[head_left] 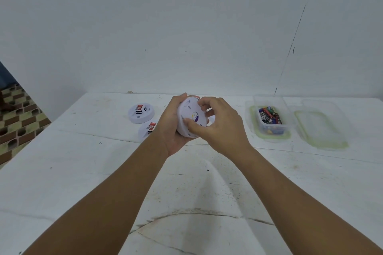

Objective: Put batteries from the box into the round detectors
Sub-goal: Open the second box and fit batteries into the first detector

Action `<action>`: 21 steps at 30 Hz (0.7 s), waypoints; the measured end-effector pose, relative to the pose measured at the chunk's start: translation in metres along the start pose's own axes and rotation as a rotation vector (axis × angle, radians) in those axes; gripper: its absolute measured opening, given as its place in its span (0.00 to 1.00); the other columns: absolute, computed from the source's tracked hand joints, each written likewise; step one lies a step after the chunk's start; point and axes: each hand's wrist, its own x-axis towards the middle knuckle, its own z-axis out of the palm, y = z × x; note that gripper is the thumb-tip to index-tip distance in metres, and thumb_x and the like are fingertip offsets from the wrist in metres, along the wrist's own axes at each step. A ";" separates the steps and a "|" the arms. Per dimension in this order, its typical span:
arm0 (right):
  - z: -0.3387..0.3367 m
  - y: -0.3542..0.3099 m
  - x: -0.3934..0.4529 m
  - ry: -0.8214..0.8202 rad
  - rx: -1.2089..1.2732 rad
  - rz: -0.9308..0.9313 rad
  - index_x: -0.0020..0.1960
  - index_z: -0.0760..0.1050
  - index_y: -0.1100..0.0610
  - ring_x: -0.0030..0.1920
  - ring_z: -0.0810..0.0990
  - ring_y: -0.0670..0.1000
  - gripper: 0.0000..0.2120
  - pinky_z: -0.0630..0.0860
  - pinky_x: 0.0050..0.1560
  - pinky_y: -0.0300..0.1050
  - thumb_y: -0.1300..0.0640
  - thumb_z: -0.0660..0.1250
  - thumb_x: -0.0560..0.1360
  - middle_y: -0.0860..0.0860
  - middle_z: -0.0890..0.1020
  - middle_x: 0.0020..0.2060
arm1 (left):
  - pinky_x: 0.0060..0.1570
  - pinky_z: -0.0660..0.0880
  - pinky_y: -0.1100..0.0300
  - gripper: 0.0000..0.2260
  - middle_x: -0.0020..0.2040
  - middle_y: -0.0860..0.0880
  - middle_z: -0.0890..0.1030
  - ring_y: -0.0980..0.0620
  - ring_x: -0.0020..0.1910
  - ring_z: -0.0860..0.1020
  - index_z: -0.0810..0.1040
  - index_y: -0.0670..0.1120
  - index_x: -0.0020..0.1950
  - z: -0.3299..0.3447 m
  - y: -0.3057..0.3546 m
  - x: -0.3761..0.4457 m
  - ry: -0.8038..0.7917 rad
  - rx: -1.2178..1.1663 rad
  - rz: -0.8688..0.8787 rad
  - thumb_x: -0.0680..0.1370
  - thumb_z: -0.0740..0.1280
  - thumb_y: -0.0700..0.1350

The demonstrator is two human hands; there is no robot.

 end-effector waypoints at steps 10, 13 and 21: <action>-0.002 0.004 0.001 -0.019 -0.022 -0.040 0.58 0.74 0.45 0.50 0.77 0.39 0.25 0.69 0.44 0.29 0.38 0.76 0.66 0.40 0.77 0.53 | 0.61 0.72 0.45 0.18 0.61 0.43 0.83 0.43 0.60 0.79 0.84 0.48 0.57 0.002 0.000 -0.004 0.009 0.049 -0.035 0.82 0.60 0.58; -0.001 0.006 0.001 -0.034 -0.043 -0.053 0.60 0.75 0.45 0.51 0.76 0.39 0.26 0.68 0.45 0.28 0.38 0.77 0.66 0.40 0.77 0.54 | 0.53 0.76 0.48 0.17 0.58 0.43 0.82 0.42 0.57 0.79 0.83 0.48 0.56 0.004 0.000 -0.007 0.023 0.059 -0.025 0.82 0.60 0.58; -0.007 0.006 0.006 -0.077 -0.138 -0.214 0.62 0.77 0.51 0.52 0.77 0.46 0.30 0.75 0.53 0.47 0.36 0.73 0.65 0.44 0.77 0.53 | 0.33 0.80 0.57 0.21 0.48 0.46 0.85 0.47 0.43 0.84 0.88 0.48 0.43 0.005 0.002 -0.010 0.011 -0.019 -0.031 0.83 0.59 0.55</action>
